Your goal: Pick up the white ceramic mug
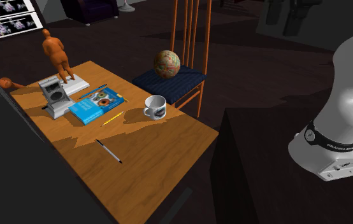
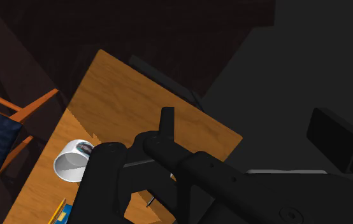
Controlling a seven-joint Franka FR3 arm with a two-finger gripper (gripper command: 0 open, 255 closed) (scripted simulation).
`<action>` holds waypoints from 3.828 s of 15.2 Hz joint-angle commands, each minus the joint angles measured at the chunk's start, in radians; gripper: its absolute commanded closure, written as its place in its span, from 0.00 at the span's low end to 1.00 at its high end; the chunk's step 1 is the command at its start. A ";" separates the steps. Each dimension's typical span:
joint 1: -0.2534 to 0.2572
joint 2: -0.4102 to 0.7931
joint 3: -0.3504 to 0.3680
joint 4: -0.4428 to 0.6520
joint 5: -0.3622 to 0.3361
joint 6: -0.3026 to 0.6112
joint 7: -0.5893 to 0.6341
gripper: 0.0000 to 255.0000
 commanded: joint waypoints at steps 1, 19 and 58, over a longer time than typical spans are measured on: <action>0.000 0.000 0.000 0.000 0.000 0.000 0.000 0.00; -0.056 0.416 -0.241 -0.133 -0.096 0.594 -0.264 0.00; -0.348 1.705 -0.196 0.721 0.488 1.006 -0.878 0.00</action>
